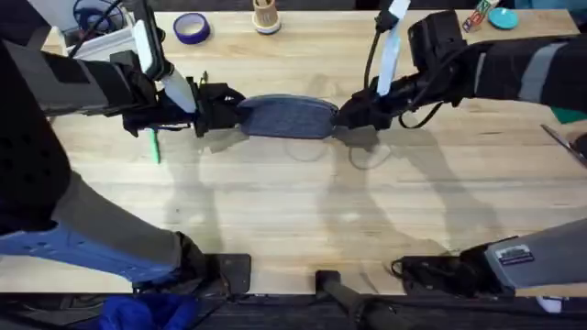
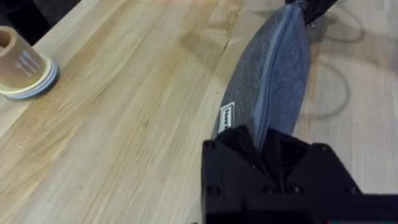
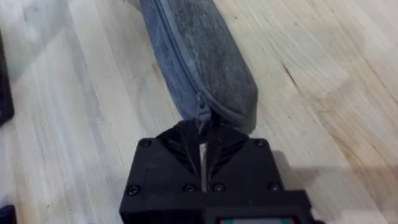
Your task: Unzip the bag, pick up the pens from the table one at a time and place them inside, then zip the bag closed.
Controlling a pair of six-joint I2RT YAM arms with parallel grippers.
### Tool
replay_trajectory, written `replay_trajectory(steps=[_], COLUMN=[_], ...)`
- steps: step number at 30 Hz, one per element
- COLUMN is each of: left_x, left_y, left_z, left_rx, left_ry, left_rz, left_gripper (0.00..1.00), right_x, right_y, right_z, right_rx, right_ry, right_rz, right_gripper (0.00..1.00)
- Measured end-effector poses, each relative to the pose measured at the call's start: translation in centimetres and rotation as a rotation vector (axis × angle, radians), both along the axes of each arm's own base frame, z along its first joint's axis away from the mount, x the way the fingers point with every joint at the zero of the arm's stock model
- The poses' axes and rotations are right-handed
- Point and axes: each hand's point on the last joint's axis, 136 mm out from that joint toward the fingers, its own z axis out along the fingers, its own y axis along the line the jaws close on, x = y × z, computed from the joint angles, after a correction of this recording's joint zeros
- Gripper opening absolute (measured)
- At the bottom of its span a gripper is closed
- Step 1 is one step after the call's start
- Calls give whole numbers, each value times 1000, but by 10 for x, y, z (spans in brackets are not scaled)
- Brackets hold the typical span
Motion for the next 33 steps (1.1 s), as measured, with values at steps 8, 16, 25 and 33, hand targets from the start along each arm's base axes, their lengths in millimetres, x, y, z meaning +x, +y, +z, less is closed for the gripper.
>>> replay_trajectory(steps=[8,16,25,33], left_x=[0,0,0,0], left_y=[0,0,0,0], left_z=[0,0,0,0], left_rx=[0,0,0,-1], left_ry=[0,0,1,2], left_rz=[0,0,0,0], left_gripper=[42,42,42,42], right_x=[0,-1,1,2], right_y=[0,-1,-4,-5], right_z=[0,3,32,49], right_rx=[0,0,6,3], right_ry=[0,-2,-88,-145], right_rz=[0,-3,-12,-21], right_gripper=[33,33,33,33])
